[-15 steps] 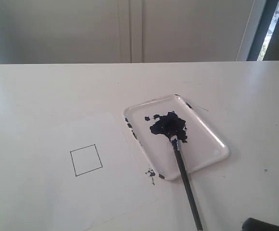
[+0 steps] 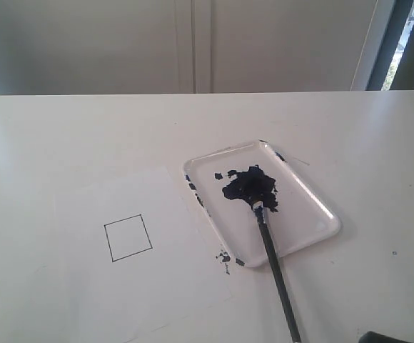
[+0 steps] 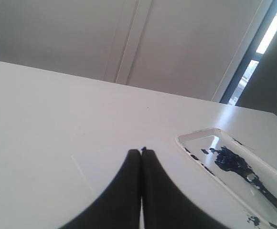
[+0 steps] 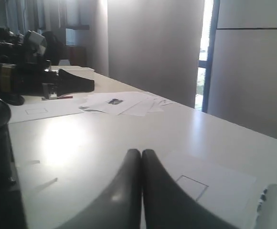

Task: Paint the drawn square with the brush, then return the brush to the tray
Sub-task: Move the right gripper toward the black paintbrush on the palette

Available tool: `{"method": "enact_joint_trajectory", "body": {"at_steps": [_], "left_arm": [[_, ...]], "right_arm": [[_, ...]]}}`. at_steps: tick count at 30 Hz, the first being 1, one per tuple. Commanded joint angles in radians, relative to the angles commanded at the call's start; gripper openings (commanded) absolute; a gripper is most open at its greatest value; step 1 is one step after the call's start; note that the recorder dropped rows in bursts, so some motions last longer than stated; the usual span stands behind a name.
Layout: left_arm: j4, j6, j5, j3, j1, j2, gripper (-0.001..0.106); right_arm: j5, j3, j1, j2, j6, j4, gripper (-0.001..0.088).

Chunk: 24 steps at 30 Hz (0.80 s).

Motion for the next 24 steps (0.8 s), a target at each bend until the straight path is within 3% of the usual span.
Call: {"method": "enact_joint_trajectory", "body": {"at_steps": [6,19,24], "left_arm": [[0.0,0.0,0.0,0.0,0.0,0.0,0.0],[0.0,0.0,0.0,0.0,0.0,0.0,0.0],[0.0,0.0,0.0,0.0,0.0,0.0,0.0]], "right_arm": [[-0.029,0.0,0.0,0.0,0.0,0.315,0.0],[-0.014,0.0,0.0,0.0,-0.009,0.327,0.0],[0.153,-0.03,0.0,0.0,-0.009,0.324,0.0]]}}
